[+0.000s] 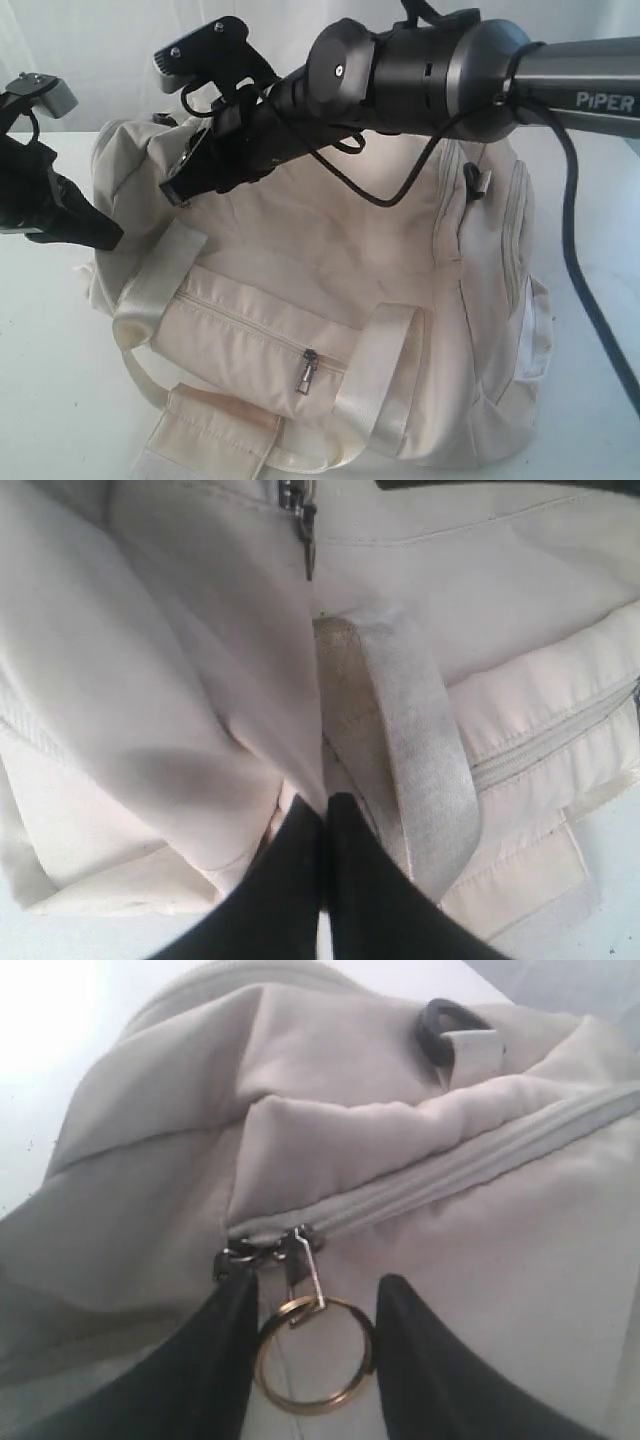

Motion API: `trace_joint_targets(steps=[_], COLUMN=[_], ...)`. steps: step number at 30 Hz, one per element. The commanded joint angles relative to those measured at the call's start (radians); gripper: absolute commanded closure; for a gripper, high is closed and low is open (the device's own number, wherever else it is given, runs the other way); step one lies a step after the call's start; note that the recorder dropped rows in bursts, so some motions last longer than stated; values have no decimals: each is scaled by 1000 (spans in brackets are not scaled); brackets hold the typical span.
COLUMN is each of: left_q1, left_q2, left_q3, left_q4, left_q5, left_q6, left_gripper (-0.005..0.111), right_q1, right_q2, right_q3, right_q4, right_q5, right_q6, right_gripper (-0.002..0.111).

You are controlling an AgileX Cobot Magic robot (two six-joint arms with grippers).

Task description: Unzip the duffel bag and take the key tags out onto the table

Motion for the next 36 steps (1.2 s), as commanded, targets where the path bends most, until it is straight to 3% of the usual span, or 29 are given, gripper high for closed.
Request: trace_joint_targets(steps=[1, 10, 24, 36], left_q1=[3, 3, 3, 3], left_q2=[-14, -14, -14, -19], left_q3=[-9, 38, 123, 173], left_q4=[-67, -75, -52, 12], left_q5=[52, 33, -15, -23], left_q6=[4, 4, -50, -134], left_gripper=[107, 107, 107, 107], right_q1=[-15, -18, -30, -105], right_q2=[-7, 65, 166, 200], right_q3=[-2, -7, -168, -226], right_q4=[-5, 3, 3, 3], right_q5=[-40, -255, -251, -236], right_q6=[15, 20, 41, 60], right_gripper=[108, 108, 108, 108])
